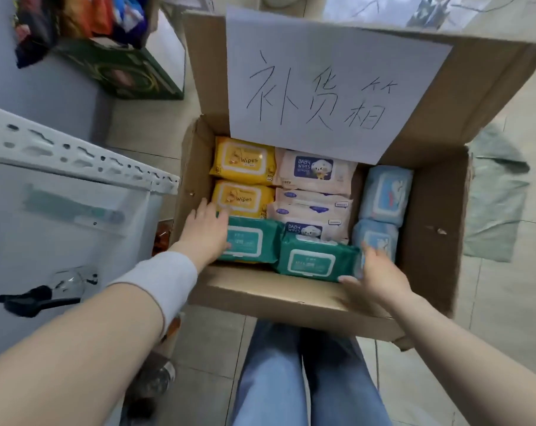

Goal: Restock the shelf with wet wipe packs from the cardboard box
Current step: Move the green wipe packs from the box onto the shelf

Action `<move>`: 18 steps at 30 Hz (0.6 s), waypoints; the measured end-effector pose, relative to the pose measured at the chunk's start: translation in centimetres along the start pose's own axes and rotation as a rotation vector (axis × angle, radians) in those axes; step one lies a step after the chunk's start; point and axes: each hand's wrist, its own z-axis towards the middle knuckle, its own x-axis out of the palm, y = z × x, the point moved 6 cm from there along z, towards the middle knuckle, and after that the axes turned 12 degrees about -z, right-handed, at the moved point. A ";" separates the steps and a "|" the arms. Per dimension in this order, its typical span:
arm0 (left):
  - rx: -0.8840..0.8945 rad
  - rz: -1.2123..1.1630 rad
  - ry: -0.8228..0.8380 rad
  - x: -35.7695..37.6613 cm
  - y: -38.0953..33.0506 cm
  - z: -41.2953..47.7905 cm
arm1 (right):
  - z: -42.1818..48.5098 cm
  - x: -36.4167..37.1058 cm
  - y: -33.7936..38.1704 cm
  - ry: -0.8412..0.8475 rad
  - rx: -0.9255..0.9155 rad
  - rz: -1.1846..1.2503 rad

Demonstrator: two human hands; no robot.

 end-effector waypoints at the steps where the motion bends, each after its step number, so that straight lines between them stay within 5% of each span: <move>1: -0.011 0.026 0.010 0.5 0.7 1.5 | 1.7 0.7 -0.1 0.007 0.013 0.061; 11: -0.027 0.017 0.301 1.8 2.2 7.1 | 8.4 4.2 -0.5 -0.025 0.031 0.471; 18: -0.091 -0.296 0.184 1.1 3.0 5.2 | 6.9 6.2 -1.6 0.044 0.138 0.924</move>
